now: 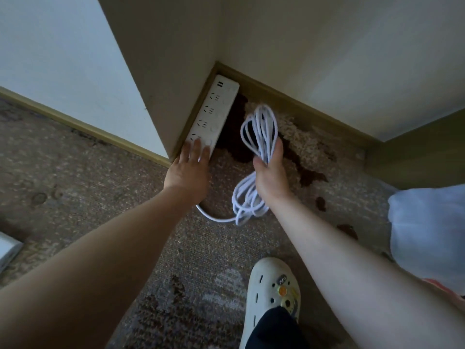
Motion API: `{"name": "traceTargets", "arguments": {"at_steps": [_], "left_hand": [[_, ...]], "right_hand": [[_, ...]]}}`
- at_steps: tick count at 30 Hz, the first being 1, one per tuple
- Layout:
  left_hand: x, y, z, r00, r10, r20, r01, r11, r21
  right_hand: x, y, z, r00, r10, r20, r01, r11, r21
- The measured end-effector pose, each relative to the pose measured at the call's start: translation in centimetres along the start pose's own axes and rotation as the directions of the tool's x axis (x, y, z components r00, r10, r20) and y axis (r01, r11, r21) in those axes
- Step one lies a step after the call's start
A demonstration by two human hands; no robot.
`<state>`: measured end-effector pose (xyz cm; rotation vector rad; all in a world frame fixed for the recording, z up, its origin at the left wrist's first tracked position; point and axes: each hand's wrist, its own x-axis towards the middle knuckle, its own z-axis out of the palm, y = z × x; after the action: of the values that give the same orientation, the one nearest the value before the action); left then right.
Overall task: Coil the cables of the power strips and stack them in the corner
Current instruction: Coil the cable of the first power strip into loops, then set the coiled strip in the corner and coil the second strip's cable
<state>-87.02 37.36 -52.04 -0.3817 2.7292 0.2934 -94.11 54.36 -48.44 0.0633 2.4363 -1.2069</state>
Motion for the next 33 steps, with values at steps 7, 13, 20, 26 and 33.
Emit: {"name": "traceTargets", "arguments": {"at_steps": [7, 13, 20, 26, 33], "left_hand": [[0.4, 0.0, -2.4, 0.999, -0.021, 0.044, 0.035, 0.934, -0.357], [-0.6, 0.0, -0.7, 0.976, 0.214, 0.029, -0.212, 0.975, -0.061], [-1.2, -0.6, -0.7, 0.970, 0.230, 0.077, -0.240, 0.958, 0.156], [-1.0, -1.8, 0.0, 0.970, 0.237, 0.054, -0.243, 0.960, 0.142], [-0.9, -2.0, -0.2, 0.968, 0.222, 0.117, -0.239, 0.958, 0.158]], "right_hand": [[7.8, -4.7, 3.1, 0.999, -0.005, -0.043, 0.001, 0.996, -0.086], [8.5, -3.3, 5.5, 0.996, 0.093, 0.010, -0.085, 0.948, -0.307], [4.8, -0.8, 5.8, 0.974, -0.214, 0.072, 0.226, 0.906, -0.358], [6.6, -0.1, 7.3, 0.962, -0.194, 0.190, 0.258, 0.871, -0.418], [7.6, -0.5, 5.2, 0.948, -0.149, 0.282, 0.292, 0.761, -0.579]]}}
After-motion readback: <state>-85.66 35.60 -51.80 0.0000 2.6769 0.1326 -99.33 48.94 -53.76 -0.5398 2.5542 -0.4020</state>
